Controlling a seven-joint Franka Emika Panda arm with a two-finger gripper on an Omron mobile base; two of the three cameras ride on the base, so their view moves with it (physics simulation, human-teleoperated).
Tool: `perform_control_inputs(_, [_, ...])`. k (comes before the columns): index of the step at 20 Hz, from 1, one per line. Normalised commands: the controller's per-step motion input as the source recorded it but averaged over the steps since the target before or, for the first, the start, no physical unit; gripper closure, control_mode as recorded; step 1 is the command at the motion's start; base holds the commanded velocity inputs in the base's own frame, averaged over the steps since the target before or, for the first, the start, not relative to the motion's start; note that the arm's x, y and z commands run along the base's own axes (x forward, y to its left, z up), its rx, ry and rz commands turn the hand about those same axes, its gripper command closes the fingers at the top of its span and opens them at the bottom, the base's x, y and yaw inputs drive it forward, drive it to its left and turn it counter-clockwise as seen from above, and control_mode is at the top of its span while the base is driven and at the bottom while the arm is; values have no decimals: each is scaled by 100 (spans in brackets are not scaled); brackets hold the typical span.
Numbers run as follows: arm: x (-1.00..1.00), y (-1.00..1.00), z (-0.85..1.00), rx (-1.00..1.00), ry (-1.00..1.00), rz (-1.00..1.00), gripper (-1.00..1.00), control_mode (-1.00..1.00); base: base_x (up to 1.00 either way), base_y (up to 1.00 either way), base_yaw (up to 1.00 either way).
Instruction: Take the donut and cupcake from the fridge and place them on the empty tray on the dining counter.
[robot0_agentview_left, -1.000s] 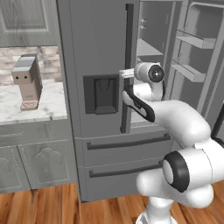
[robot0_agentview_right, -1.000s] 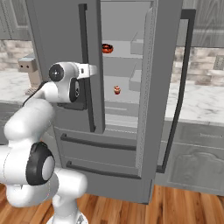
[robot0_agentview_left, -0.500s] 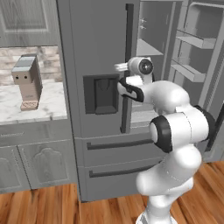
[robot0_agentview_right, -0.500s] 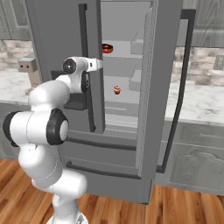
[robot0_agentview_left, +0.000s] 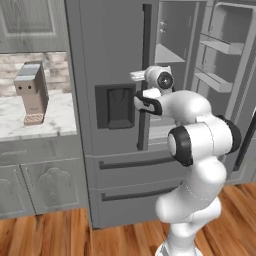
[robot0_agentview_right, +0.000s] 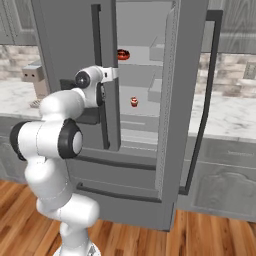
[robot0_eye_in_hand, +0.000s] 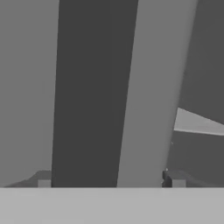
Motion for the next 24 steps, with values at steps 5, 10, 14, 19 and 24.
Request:
perform_control_inputs(5, [26,49,16,-1,18,0,100,-100,0,0,0])
perform_control_inputs(10, [-87,61,42,0,26,-5,100,-100,0,0,0])
perform_control_inputs(14, [-100,72,17,0,24,-6,100,-100,0,0,0])
perform_control_inputs(19, [-100,94,-24,0,-3,-1,100,-100,0,0,0])
perform_control_inputs(24, [-100,100,-15,-2,-1,-1,100,-100,0,0,0])
